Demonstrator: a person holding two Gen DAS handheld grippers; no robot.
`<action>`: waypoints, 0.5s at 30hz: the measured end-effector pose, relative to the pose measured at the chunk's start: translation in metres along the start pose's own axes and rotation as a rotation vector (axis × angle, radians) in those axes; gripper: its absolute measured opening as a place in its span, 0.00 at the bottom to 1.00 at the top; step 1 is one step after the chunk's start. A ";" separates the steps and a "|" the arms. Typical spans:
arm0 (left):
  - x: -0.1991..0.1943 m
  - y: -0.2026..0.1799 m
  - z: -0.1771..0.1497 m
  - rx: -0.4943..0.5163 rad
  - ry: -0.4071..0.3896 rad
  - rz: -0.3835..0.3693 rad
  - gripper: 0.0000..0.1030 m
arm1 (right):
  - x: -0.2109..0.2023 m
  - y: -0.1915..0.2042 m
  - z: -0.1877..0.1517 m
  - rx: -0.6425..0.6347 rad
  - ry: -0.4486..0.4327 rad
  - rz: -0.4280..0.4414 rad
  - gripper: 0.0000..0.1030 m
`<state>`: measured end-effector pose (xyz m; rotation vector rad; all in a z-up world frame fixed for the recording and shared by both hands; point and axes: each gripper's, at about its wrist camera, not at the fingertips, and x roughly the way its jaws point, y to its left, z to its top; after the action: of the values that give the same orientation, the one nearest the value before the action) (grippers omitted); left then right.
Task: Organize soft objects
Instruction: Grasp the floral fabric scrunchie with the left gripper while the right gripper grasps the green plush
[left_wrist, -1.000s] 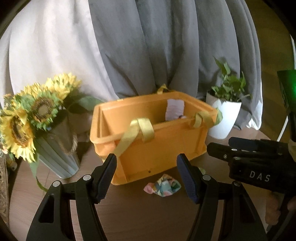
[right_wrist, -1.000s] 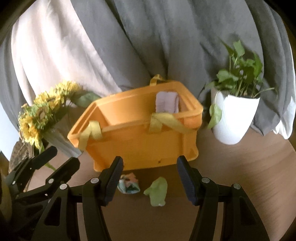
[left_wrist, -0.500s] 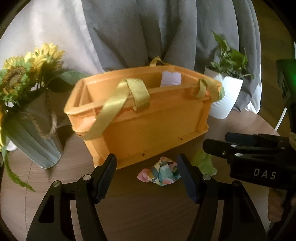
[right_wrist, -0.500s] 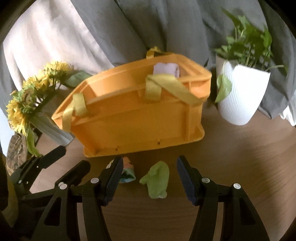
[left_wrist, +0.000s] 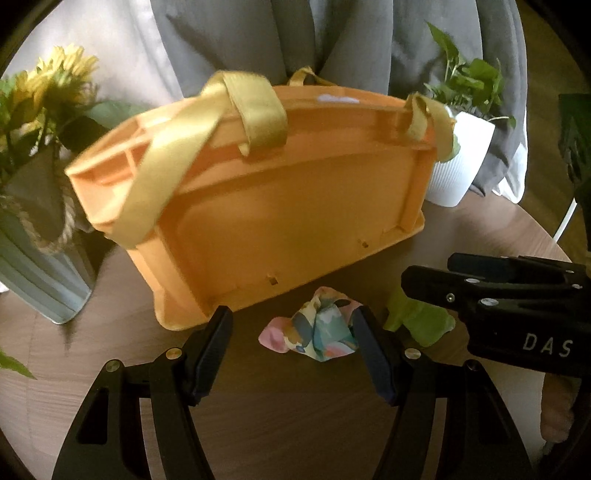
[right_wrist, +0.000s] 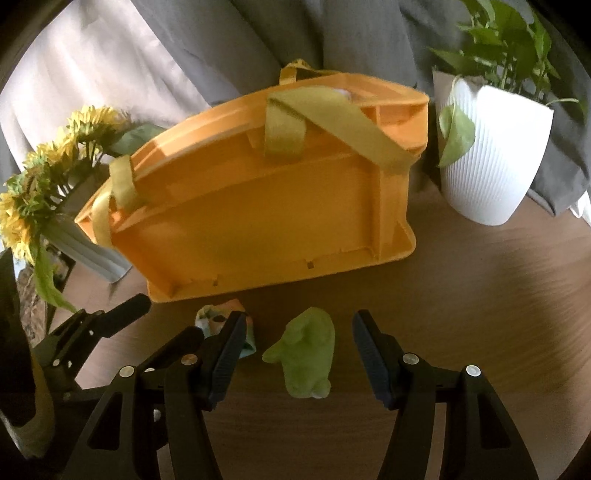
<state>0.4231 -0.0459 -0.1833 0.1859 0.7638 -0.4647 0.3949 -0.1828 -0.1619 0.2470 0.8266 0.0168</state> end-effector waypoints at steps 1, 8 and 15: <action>0.003 0.000 -0.001 0.000 0.006 -0.004 0.65 | 0.003 -0.001 0.000 0.004 0.008 0.004 0.59; 0.017 -0.001 -0.002 -0.006 0.033 -0.017 0.64 | 0.016 -0.004 -0.004 0.024 0.048 0.026 0.59; 0.024 -0.004 -0.001 -0.001 0.036 -0.025 0.64 | 0.022 -0.008 -0.007 0.045 0.076 0.039 0.57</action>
<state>0.4357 -0.0575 -0.2010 0.1840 0.8023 -0.4859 0.4040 -0.1868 -0.1846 0.3058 0.8987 0.0441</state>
